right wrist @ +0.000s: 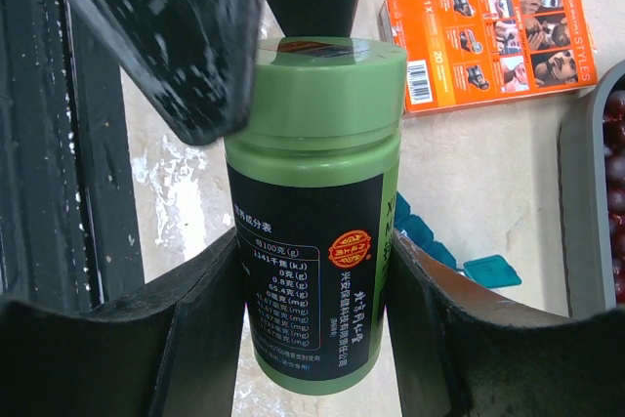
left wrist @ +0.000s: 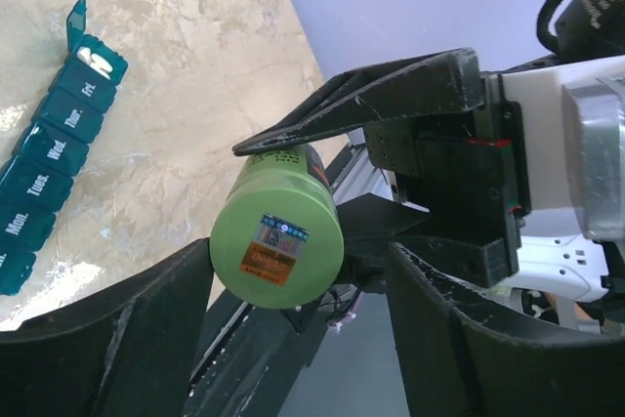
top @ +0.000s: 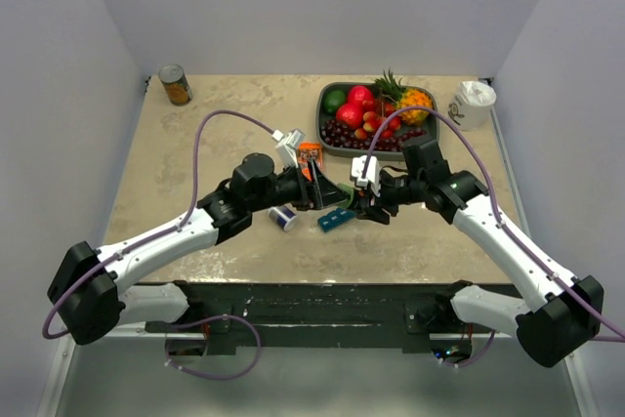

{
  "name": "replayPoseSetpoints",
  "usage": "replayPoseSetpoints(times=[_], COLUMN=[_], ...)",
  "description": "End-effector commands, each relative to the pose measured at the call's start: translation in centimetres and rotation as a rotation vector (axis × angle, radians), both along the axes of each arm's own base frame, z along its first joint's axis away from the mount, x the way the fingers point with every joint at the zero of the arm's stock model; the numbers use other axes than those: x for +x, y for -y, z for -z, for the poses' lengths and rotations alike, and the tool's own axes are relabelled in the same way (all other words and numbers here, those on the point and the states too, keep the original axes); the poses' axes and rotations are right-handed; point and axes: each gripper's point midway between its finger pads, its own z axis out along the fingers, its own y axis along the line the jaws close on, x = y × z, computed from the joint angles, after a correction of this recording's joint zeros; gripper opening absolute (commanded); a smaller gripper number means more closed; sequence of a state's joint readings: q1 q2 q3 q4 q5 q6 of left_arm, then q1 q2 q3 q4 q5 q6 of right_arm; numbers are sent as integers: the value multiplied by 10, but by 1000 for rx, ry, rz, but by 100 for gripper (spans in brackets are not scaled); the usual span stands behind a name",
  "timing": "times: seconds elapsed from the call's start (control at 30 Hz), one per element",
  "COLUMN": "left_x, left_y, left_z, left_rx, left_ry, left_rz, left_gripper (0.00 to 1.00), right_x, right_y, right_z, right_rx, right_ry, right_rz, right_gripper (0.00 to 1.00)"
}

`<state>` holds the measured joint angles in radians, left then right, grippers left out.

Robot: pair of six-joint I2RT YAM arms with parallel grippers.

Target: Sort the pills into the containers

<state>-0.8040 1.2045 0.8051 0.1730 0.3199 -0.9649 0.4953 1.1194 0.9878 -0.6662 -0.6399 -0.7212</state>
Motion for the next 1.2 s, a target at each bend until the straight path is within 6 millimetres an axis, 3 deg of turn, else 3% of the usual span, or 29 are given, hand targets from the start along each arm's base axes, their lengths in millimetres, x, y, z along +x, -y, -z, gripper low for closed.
replayPoseSetpoints(times=[0.0,0.07,0.23,0.4,0.47,0.5,0.53,0.6,0.63,0.73,0.83,0.87,0.97,1.0,1.07,1.1,1.17], left_x=[6,8,9,-2,-23,-31,-59,-66,-81,-69,-45,-37,-13,-8,-2,-6,-8], left_y=[11,11,15,21,26,27,25,23,13,8,9,9,5,4,-6,-12,-21], left_z=[-21,-20,-14,-6,-6,5,7,30,38,50,42,38,17,-2,-10,-26,-32], left_rx=[-17,1,37,85,67,90,42,87,102,199,229,233,241,212,205,181,177], left_ry=[54,63,85,233,326,412,430,519,467,561,580,584,593,622,623,645,650], left_rz=[9,12,44,189,365,467,651,793,883,885,793,755,598,532,453,420,375], left_gripper=[69,64,25,13,8,8,7,6,6,9,23,39,65,71,99,99,99], right_x=[4,3,0,-18,-27,-39,-45,-55,-66,-78,-79,-76,-70,-67,-66,-65,-64], right_y=[-6,-7,-9,-20,-26,-29,-32,-35,-39,-43,-44,-44,-41,-40,-38,-37,-35], right_z=[-15,-15,-13,-14,-16,-17,-19,-20,-27,-33,-31,-28,-22,-21,-19,-18,-18], right_rx=[45,45,53,112,142,168,190,214,260,319,327,314,276,271,262,253,247], right_ry=[53,49,27,-75,-134,-194,-222,-297,-339,-415,-433,-424,-380,-362,-336,-319,-300], right_rz=[-4,-6,-15,-82,-123,-167,-194,-232,-282,-341,-347,-337,-302,-293,-277,-269,-263], right_gripper=[1,1,1,0,0,0,0,0,0,0,0,0,0,0,0,0,0])
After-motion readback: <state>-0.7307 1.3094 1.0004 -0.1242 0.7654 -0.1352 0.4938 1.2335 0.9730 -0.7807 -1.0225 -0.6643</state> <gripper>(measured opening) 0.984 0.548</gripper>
